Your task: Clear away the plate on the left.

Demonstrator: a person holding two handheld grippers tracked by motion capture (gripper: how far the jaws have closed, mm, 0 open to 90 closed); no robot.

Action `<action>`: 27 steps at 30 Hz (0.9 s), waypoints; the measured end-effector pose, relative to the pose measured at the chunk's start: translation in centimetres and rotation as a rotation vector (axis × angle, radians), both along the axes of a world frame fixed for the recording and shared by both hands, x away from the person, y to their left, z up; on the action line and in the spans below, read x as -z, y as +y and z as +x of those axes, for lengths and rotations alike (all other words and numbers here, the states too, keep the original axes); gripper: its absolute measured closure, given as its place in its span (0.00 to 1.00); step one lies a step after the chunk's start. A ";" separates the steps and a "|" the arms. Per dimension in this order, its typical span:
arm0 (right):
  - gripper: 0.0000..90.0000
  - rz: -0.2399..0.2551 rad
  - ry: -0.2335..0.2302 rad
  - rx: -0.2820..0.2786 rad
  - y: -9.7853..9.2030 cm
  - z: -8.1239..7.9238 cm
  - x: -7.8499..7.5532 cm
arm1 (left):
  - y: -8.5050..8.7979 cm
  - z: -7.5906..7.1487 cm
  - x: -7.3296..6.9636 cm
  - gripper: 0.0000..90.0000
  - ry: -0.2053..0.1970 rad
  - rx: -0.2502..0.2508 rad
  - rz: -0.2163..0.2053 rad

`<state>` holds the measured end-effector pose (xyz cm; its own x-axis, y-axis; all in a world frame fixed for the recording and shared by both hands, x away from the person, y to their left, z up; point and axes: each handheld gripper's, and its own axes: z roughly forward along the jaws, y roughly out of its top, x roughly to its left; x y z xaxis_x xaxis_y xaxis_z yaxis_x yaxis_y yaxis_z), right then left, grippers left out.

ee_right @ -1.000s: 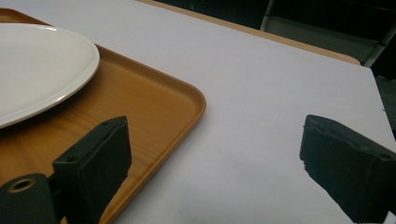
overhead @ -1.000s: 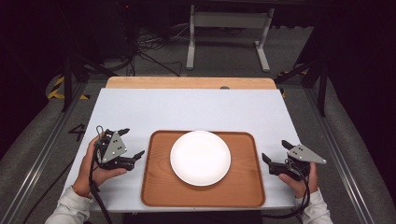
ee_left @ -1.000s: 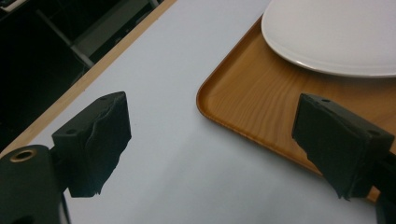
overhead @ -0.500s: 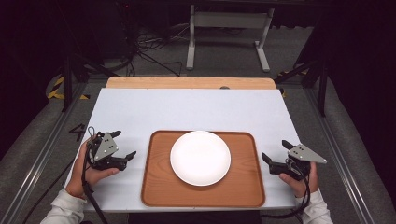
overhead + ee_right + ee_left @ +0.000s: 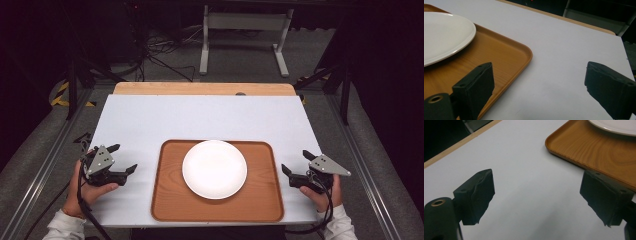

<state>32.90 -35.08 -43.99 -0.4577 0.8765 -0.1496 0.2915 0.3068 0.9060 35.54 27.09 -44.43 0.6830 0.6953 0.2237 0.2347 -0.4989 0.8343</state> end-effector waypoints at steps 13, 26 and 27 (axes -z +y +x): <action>0.11 -0.009 -0.007 0.000 0.0 -0.2 -0.1 | 1.3 -1.1 0.5 0.15 0.027 -0.032 -0.101; 0.11 -0.027 -0.011 -0.002 0.6 -0.4 -0.2 | 1.3 -1.5 0.3 0.16 0.007 -0.008 -0.094; 0.11 -0.027 -0.008 -0.001 0.6 -0.4 -0.2 | 1.3 -1.4 0.3 0.16 0.007 -0.008 -0.094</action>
